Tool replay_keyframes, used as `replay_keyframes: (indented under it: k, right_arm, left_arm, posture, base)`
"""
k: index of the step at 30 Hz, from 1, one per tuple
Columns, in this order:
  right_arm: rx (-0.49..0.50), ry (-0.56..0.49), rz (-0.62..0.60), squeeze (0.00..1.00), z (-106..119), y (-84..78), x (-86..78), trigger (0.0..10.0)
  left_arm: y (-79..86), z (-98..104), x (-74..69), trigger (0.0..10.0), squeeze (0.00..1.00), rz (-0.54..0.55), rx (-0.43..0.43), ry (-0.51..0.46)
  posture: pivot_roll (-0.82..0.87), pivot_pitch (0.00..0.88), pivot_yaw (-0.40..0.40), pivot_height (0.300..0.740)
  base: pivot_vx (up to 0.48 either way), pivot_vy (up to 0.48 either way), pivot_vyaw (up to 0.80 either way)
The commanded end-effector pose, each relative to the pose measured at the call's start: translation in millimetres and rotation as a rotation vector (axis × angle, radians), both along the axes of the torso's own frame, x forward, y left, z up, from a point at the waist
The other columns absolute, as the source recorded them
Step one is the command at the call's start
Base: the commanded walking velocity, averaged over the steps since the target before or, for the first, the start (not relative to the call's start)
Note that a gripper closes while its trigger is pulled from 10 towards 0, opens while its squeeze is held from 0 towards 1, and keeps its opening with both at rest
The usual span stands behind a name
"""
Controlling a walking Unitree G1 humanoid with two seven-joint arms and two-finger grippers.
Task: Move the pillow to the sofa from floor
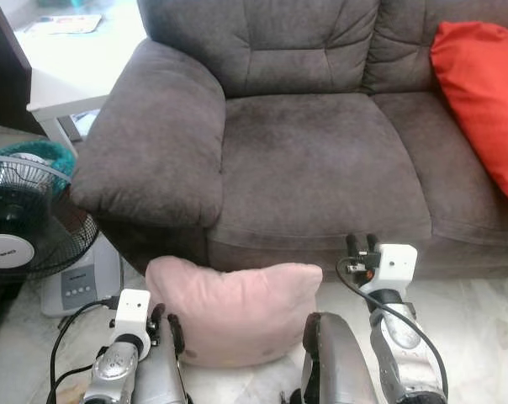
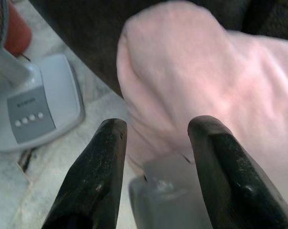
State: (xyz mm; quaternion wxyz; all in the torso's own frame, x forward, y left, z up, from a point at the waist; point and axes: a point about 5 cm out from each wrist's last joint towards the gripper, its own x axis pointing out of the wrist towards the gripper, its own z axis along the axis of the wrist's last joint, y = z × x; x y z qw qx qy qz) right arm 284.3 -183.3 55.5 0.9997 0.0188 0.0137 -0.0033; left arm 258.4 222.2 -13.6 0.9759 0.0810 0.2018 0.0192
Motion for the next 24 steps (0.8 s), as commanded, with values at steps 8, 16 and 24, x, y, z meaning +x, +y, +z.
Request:
replay_keyframes:
  k: [8,16,24]
  right_arm:
    - [0.001,-0.017,0.016,0.0,4.0,1.0,-0.8,10.0]
    - [-0.002,-0.012,0.025,0.0,2.7,3.0,-2.6,10.0]
    - [-0.001,-0.005,0.031,0.0,1.7,3.6,-2.7,10.0]
  left_arm:
    - [-2.0,24.1,20.0,10.0,0.0,0.022,0.012,-0.151]
    - [-13.7,30.7,24.5,10.0,0.0,-0.011,0.001,-0.202]
    - [-19.8,25.7,20.5,10.0,0.0,-0.026,-0.034,-0.166]
  posture:
    - [0.13,0.116,-0.051,0.474]
    - [0.13,0.121,-0.05,0.474]
    - [0.13,0.122,-0.051,0.474]
  base:
    - [0.133,0.0,0.0]
    - [0.205,0.0,0.0]
    - [0.0,0.0,0.0]
